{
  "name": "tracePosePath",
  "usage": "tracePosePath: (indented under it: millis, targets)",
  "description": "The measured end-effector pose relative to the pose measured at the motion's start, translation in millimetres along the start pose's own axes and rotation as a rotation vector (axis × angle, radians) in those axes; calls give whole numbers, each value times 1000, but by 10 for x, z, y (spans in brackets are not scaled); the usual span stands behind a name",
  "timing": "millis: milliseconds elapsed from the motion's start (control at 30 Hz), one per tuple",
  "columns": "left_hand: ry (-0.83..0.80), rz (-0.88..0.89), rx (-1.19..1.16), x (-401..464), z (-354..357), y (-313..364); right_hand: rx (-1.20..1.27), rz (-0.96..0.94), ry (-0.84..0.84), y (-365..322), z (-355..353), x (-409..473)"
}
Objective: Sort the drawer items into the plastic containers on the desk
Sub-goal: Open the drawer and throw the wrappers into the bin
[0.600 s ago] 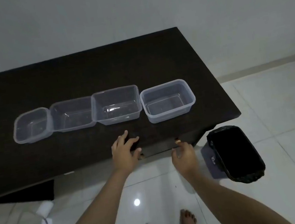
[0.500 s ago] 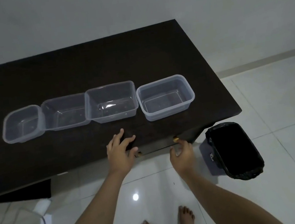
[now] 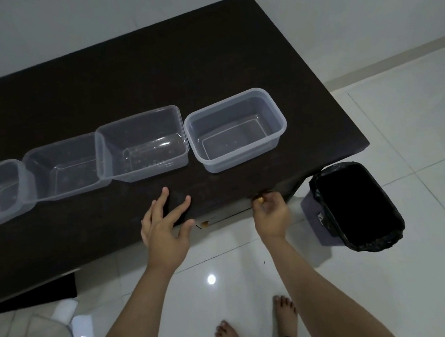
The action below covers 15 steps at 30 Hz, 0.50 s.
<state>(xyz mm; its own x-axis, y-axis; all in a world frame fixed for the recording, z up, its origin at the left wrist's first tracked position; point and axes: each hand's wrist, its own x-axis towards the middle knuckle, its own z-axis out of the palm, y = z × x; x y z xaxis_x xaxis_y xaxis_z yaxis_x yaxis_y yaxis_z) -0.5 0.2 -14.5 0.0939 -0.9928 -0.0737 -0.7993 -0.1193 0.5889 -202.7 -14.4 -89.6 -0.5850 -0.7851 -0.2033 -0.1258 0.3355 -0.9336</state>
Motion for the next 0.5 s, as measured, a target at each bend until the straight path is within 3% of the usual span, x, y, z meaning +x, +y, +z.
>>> tracePosePath:
  millis: [500]
  targets:
    - [5, -18, -2, -12, 3, 27, 147, 139, 49, 116, -220, -151]
